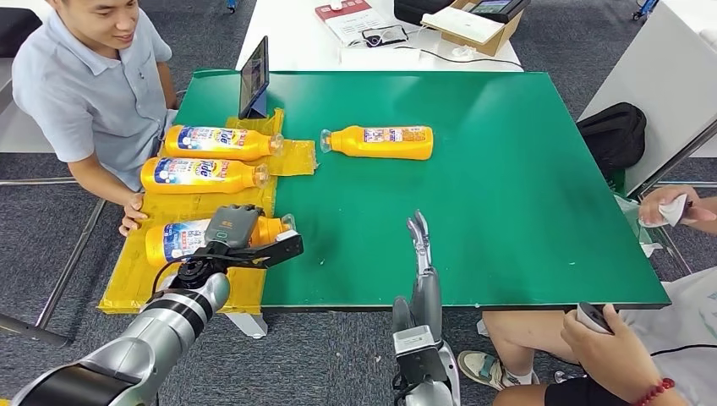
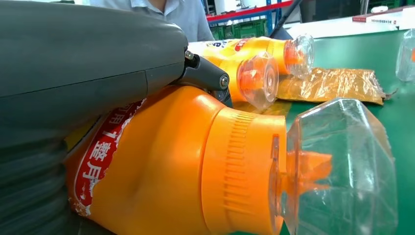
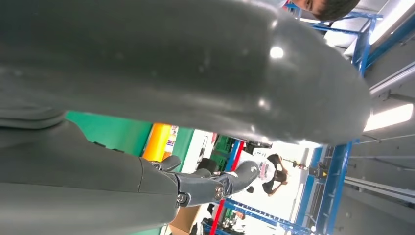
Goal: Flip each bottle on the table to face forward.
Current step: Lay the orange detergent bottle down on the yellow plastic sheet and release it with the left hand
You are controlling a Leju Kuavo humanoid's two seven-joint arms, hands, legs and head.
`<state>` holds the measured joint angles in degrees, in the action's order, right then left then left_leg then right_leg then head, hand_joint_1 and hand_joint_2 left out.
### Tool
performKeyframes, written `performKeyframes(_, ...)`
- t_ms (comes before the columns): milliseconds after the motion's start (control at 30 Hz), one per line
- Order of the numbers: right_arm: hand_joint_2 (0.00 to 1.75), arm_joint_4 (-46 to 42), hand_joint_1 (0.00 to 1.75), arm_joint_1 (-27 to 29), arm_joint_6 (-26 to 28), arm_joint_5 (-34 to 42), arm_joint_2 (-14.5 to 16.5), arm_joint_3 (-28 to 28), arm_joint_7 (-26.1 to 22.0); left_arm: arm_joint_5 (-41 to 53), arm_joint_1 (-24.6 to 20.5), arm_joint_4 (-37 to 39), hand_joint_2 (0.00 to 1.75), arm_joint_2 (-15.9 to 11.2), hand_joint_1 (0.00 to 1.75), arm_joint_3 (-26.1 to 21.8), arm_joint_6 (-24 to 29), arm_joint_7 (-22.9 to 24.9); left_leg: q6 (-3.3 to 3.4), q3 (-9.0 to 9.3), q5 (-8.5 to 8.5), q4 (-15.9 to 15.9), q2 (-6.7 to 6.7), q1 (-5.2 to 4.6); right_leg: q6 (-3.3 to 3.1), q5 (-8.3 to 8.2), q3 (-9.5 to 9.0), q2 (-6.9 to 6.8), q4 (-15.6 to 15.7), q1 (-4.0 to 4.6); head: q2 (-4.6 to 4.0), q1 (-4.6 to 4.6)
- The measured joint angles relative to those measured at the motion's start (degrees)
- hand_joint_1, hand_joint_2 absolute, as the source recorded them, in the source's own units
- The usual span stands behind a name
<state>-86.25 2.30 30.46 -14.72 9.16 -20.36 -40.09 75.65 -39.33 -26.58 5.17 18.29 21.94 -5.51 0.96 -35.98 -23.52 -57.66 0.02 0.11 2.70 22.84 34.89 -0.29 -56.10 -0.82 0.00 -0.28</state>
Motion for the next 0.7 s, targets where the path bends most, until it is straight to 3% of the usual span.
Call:
performKeyframes(33, 0.0, 0.0, 0.0, 0.0, 0.27, -0.04, -0.18, -0.18, -0.01, -0.28, -0.12, 0.17, 1.75, 0.09, 0.06, -0.03, -0.99, -0.1, 0.0, 0.0, 0.0, 0.0, -0.01, 0.0, 0.0, 0.0, 0.0, 0.0, 0.0, 0.0, 0.0, -0.01)
performKeyframes(67, 0.0, 0.0, 0.0, 0.0, 0.49, 0.01, -0.38, -0.34, -0.01, -0.83, -0.32, 0.34, 1.75, 0.23, 0.0, -0.09, -2.42, -0.39, 0.0, 0.0, 0.0, 0.0, -0.04, 0.0, 0.0, 0.01, -0.01, -0.02, 0.0, 0.0, 0.0, -0.01)
performKeyframes(200, 0.0, 0.05, 0.0, -0.07, 1.9, -0.86, -1.17, -0.52, 0.0, -6.1, -1.2, 0.84, 1.75, 0.98, 0.0, -1.08, -10.4, -4.51, 0.01, 0.0, 0.0, 0.0, -0.11, -0.01, 0.0, 0.01, -0.06, -0.05, 0.01, -0.02, -0.01, -0.01)
performKeyframes(333, 0.0, 1.04, 0.0, -1.64, 5.11, -2.4, -2.38, -1.7, 0.0, -17.9, -1.83, 1.02, 1.75, 2.16, 0.0, -4.69, -21.32, -12.8, 0.03, 0.01, 0.02, 0.0, -0.12, -0.02, 0.01, -0.01, -0.09, -0.05, 0.01, -0.03, 0.0, -0.01)
performKeyframes(433, 0.0, 2.58, 0.0, -3.72, 6.91, -3.68, -3.12, -3.34, 0.0, -24.82, -2.39, 1.07, 1.75, 2.99, 0.0, -7.44, -27.37, -15.71, 0.03, 0.03, 0.04, 0.0, -0.11, -0.02, 0.02, -0.03, -0.1, -0.04, 0.0, -0.03, 0.0, -0.01)
performKeyframes(567, 0.0, 3.72, 0.0, -5.21, 8.86, -8.72, -4.05, -5.28, 0.0, -29.19, -2.71, 1.09, 1.75, 3.35, 0.0, -8.39, -31.81, -17.85, 0.02, 0.04, 0.05, 0.0, -0.11, -0.01, 0.02, -0.03, -0.09, -0.04, -0.01, -0.01, 0.0, -0.02)
performKeyframes(700, 0.0, 4.04, 0.0, -5.88, 9.18, -7.84, -4.55, -5.84, 0.0, -30.4, -2.74, 1.09, 1.75, 3.38, 0.0, -8.31, -33.1, -19.54, 0.01, 0.03, 0.05, 0.0, -0.11, 0.0, 0.02, -0.02, -0.07, -0.04, -0.01, -0.01, 0.0, -0.02)
